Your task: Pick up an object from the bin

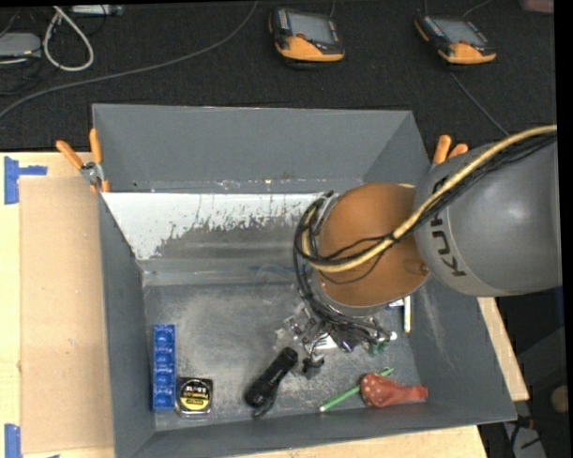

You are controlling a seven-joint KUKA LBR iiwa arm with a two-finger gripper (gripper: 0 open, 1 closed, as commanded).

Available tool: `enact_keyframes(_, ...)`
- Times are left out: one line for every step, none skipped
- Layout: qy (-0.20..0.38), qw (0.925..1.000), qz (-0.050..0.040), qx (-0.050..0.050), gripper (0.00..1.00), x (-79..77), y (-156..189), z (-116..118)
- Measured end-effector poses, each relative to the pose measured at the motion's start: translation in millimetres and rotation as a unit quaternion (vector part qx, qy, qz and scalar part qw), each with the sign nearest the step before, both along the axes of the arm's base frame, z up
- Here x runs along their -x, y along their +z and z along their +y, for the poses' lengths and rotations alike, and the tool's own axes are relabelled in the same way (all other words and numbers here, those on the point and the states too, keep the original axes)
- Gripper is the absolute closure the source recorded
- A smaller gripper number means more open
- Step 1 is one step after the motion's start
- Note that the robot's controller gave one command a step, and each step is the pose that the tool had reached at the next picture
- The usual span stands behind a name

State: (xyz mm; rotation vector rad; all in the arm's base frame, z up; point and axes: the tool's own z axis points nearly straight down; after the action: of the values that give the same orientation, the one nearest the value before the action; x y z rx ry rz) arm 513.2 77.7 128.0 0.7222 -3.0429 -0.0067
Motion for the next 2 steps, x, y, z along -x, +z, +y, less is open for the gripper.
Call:
enact_keyframes(-0.002, 1.0, 0.0, 0.0, 1.0, 0.0, 17, 1)
enact_keyframes(-0.002, 1.0, 0.0001, 0.0, 1.0, 0.2, 28, 1)
